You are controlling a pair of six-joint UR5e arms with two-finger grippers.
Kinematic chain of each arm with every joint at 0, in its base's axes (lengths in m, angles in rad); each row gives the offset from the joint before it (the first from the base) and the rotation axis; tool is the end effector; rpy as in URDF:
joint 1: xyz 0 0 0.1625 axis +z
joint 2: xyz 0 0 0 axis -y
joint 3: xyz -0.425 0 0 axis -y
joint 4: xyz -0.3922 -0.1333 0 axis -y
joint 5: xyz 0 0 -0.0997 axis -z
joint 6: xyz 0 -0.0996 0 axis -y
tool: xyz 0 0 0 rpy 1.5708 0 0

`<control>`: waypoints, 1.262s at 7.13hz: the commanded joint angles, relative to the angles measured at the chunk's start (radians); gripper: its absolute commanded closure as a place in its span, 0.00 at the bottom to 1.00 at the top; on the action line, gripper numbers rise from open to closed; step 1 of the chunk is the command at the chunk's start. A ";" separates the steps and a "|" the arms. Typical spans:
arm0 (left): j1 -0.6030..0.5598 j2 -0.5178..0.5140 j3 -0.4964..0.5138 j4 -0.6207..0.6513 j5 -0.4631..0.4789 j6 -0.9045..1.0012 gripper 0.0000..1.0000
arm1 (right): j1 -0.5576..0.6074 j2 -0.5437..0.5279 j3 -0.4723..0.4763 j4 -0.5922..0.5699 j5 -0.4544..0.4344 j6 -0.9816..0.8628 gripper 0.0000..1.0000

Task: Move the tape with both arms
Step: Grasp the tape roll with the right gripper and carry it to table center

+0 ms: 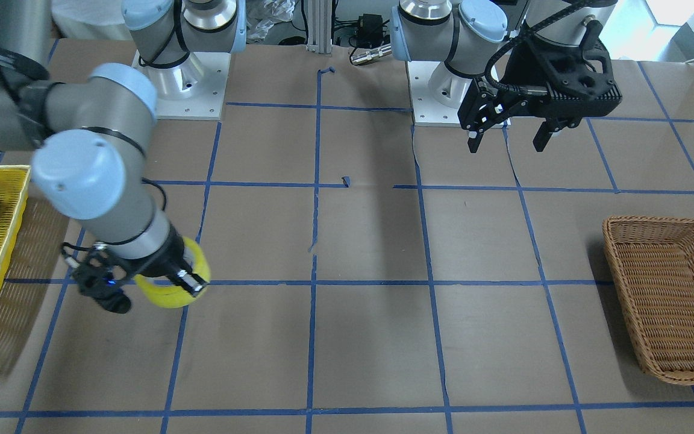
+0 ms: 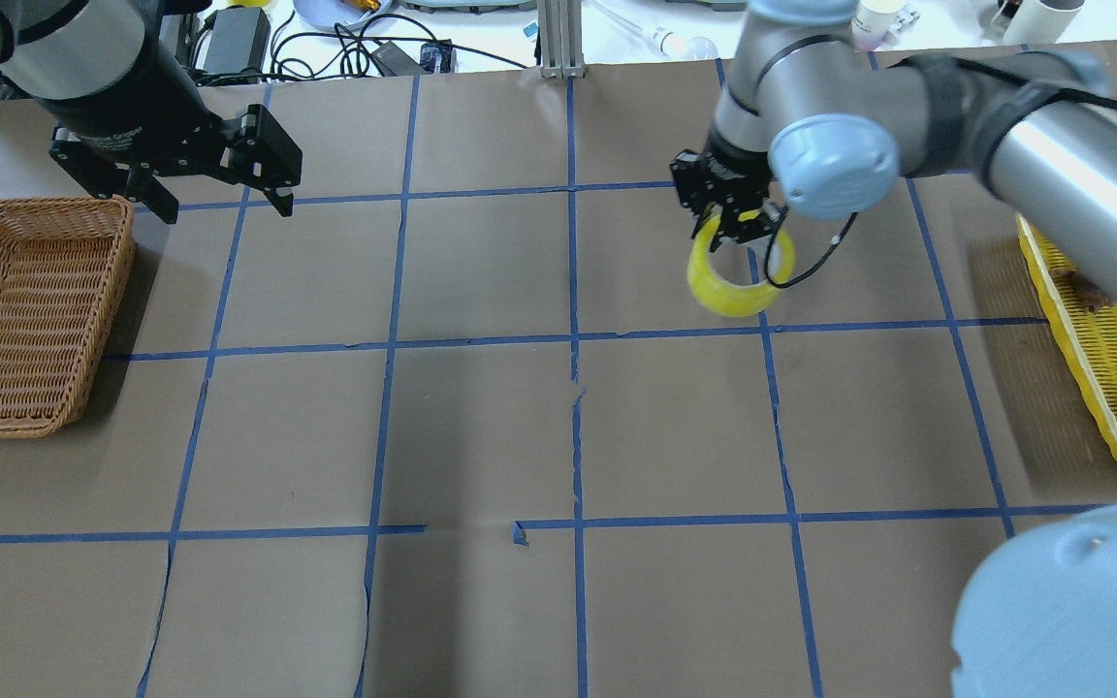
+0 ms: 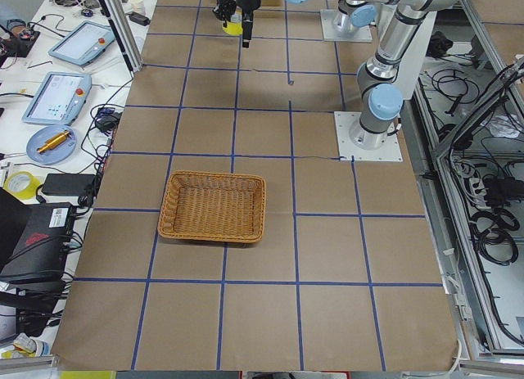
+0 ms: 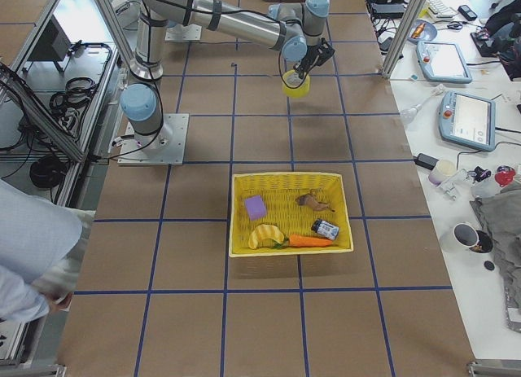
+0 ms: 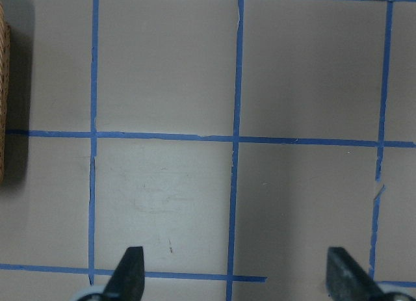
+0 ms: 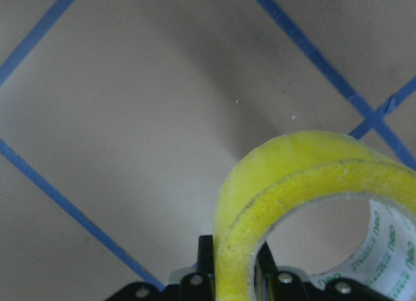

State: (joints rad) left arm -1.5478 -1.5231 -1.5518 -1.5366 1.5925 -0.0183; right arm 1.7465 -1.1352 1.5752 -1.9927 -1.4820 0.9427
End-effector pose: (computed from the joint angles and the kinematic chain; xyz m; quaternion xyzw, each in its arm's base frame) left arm -0.1201 -0.4832 0.5241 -0.0212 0.9984 -0.0504 0.0110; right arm 0.2504 -0.5975 0.2798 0.3742 0.9263 0.0312 0.0328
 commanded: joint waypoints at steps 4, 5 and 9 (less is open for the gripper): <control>0.000 0.001 -0.001 0.001 0.000 0.000 0.00 | 0.221 0.072 0.012 -0.006 0.046 0.206 1.00; 0.000 0.001 -0.001 0.000 0.000 0.000 0.00 | 0.226 0.081 0.032 -0.005 0.046 0.200 0.95; 0.000 0.001 -0.001 0.001 0.000 0.000 0.00 | 0.212 0.045 -0.001 0.003 0.045 0.176 0.00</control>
State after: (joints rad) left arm -1.5478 -1.5217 -1.5524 -1.5359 1.5923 -0.0184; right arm 1.9705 -1.0703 1.6030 -2.0006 -1.4361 1.1366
